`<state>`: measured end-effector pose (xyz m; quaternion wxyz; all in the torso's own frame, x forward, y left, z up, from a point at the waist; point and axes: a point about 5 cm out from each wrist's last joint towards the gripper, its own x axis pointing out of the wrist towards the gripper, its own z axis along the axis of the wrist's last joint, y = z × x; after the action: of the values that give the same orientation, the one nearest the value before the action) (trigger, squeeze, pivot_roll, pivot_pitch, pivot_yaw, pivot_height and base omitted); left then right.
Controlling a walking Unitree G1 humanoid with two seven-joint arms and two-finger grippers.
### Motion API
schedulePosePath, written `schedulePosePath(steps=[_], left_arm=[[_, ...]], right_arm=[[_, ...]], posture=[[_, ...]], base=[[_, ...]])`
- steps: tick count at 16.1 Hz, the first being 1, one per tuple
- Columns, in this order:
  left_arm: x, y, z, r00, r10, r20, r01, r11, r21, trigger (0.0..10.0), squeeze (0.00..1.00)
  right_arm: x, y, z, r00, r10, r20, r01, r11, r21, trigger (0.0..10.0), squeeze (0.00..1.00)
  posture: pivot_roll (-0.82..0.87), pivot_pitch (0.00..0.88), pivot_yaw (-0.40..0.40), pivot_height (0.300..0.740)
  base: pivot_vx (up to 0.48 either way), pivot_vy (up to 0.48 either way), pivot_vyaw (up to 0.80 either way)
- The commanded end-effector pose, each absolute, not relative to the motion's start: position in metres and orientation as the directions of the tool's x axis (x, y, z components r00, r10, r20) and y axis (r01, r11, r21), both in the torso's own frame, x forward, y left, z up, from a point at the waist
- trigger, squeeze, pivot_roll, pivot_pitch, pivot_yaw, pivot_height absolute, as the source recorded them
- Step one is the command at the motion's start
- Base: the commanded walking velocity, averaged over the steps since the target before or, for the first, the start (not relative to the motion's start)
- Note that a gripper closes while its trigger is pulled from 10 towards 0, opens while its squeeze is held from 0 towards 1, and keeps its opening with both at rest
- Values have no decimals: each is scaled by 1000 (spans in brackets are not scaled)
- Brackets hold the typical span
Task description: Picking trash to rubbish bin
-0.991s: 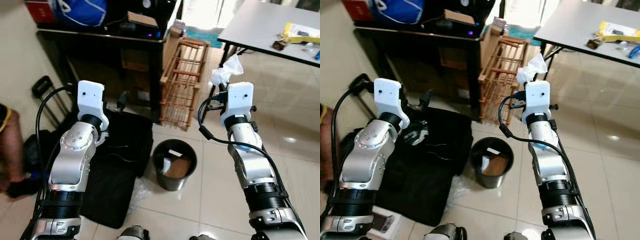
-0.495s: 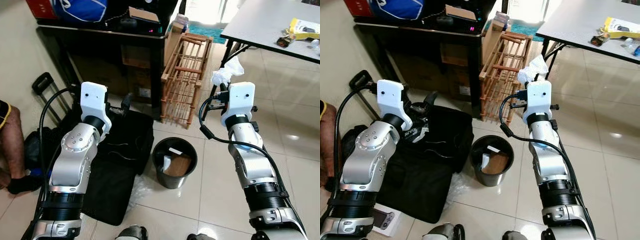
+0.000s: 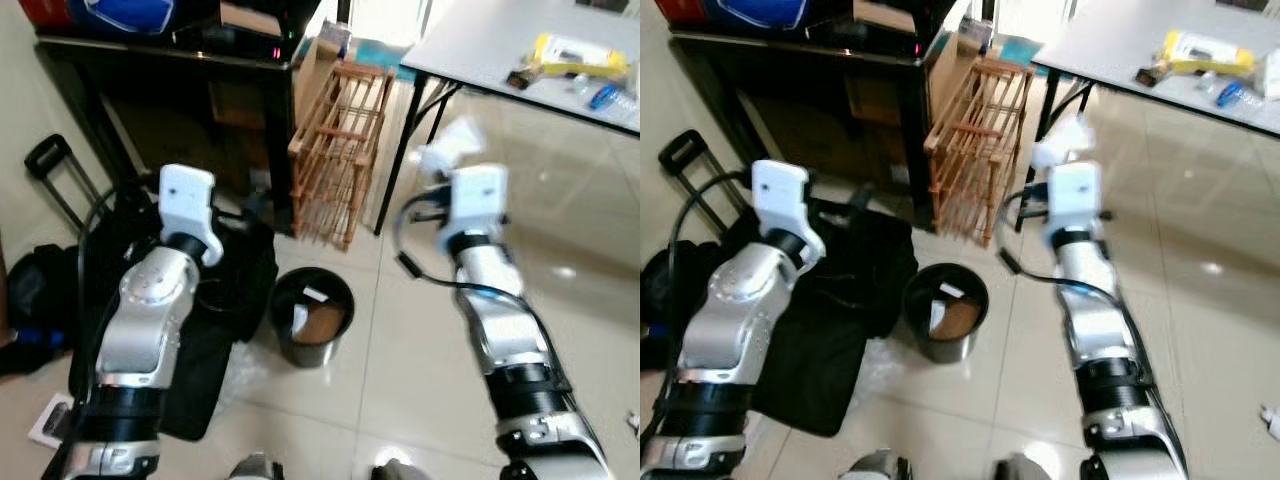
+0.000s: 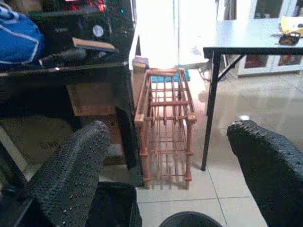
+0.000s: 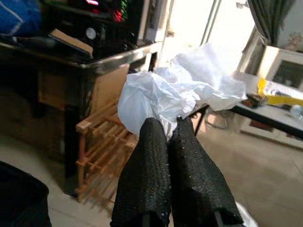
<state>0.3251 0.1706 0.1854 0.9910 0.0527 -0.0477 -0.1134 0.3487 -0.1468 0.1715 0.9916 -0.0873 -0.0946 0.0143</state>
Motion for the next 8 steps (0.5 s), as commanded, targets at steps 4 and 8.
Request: schedulePosePath(steps=[4, 8], left_arm=[[325, 166, 186, 967, -238, 93, 229, 968, 99, 10000, 0], [325, 165, 186, 966, -239, 100, 230, 968, 99, 10000, 0]], right_arm=[[349, -151, 175, 979, 38, 200, 3, 980, -200, 10000, 0], [349, -149, 175, 978, 48, 202, -4, 976, -216, 10000, 0]], posture=[[93, 105, 36, 740], [94, 106, 33, 740]], base=[[0, -360, 0], [0, 0, 303]])
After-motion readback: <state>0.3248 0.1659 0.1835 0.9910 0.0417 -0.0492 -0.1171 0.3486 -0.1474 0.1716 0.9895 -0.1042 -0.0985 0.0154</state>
